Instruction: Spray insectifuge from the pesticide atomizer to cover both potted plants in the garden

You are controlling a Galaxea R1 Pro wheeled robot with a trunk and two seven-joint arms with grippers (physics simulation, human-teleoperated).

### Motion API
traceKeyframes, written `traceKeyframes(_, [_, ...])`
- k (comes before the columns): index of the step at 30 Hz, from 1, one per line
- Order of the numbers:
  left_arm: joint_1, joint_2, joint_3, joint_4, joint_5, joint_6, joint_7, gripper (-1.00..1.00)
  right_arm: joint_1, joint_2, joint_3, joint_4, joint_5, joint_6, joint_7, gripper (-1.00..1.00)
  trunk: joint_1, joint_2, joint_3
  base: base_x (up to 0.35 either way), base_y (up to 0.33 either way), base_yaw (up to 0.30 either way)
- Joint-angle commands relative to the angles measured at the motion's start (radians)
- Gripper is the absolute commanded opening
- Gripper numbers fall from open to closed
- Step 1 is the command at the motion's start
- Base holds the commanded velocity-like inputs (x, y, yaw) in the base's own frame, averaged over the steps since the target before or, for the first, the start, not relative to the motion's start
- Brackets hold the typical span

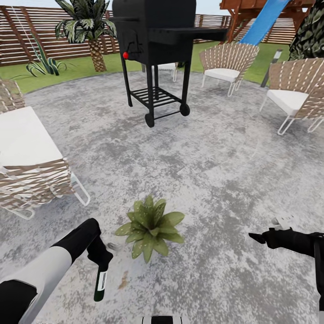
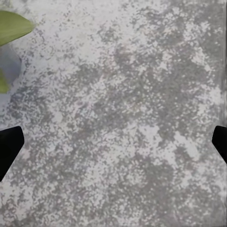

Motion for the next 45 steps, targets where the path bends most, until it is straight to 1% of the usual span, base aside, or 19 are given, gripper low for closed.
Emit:
traceKeyframes(1, [-0.001, 0.0, -0.003, -0.002, -0.009, 0.006, -0.01, -1.0, -0.001, 0.0, -0.001, -0.001, 0.007, 0.007, 0.009, 1.0, 0.0, 0.0, -0.002, 0.132, -0.339, 0.17])
traceKeyframes(7, [0.0, 0.0, -0.002, -0.002, -0.01, 0.006, -0.008, -1.0, -0.001, 0.001, -0.001, 0.001, 0.007, 0.008, 0.009, 1.0, 0.0, 0.0, -0.007, 0.05, -0.326, 0.137])
traceKeyframes(17, [0.001, 0.0, -0.002, -0.002, -0.01, 0.006, -0.008, -1.0, -0.001, 0.0, -0.002, 0.001, 0.007, 0.008, 0.009, 1.0, 0.0, 0.0, -0.01, 0.002, -0.269, 0.03])
traceKeyframes(30, [0.001, 0.002, 0.0, -0.002, -0.011, 0.005, -0.01, -1.0, -0.001, 0.0, -0.002, 0.001, 0.007, 0.007, 0.009, 1.0, 0.0, 0.0, -0.024, 0.0, -0.028, 0.163])
traceKeyframes(34, [0.001, 0.002, 0.001, -0.002, -0.011, 0.006, -0.01, -1.0, -0.001, 0.0, -0.002, 0.001, 0.007, 0.008, 0.01, 1.0, 0.0, 0.0, -0.025, 0.0, -0.021, 0.062])
traceKeyframes(39, [0.001, 0.002, 0.001, -0.002, -0.011, 0.006, -0.01, -1.0, -0.001, 0.0, -0.002, 0.001, 0.007, 0.008, 0.008, 1.0, 0.0, 0.0, -0.027, 0.0, -0.164, 0.037])
traceKeyframes(45, [0.001, 0.002, 0.001, -0.002, -0.01, 0.005, -0.01, -1.0, -0.001, 0.0, -0.002, 0.001, 0.007, 0.007, 0.007, 1.0, 0.0, 0.0, -0.033, 0.0, -0.232, 0.153])
